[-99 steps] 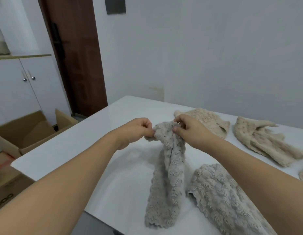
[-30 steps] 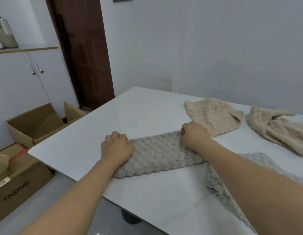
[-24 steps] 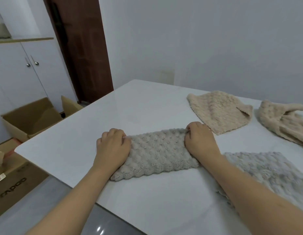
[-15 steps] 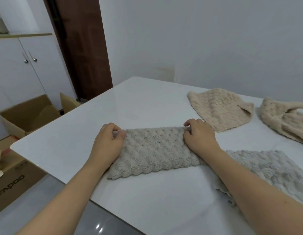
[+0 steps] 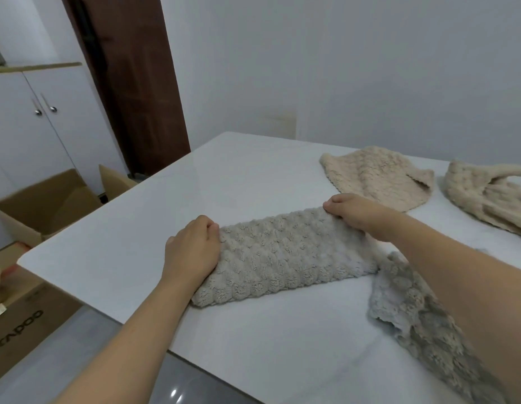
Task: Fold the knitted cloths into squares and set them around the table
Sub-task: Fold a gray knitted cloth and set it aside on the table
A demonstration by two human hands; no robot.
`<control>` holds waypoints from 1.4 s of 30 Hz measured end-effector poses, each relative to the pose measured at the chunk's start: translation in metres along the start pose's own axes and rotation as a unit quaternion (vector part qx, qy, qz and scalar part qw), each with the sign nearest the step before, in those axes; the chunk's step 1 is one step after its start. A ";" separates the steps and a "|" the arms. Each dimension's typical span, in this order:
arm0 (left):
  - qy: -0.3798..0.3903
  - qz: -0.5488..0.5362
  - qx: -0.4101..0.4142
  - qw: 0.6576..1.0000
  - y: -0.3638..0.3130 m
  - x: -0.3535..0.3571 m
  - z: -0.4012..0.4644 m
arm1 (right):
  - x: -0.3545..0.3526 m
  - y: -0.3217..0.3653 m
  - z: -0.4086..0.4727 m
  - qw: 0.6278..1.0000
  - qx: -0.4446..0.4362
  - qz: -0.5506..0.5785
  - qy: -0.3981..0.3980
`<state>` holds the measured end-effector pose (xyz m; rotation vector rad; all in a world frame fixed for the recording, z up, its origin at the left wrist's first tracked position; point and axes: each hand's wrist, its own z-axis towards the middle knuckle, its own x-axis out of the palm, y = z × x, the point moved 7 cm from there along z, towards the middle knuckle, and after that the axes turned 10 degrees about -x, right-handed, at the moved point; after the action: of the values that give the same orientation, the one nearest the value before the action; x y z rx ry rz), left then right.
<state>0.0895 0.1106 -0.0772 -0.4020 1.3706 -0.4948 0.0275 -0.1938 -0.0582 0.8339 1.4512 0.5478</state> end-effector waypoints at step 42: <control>-0.012 0.038 0.221 0.974 -0.090 -0.004 -0.056 | 0.080 0.022 -0.033 0.929 -0.086 -0.359 0.008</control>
<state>0.0247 0.0386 -0.0342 0.0097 1.2047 -0.7089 0.0047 -0.1134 -0.0892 0.1215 1.5695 0.1150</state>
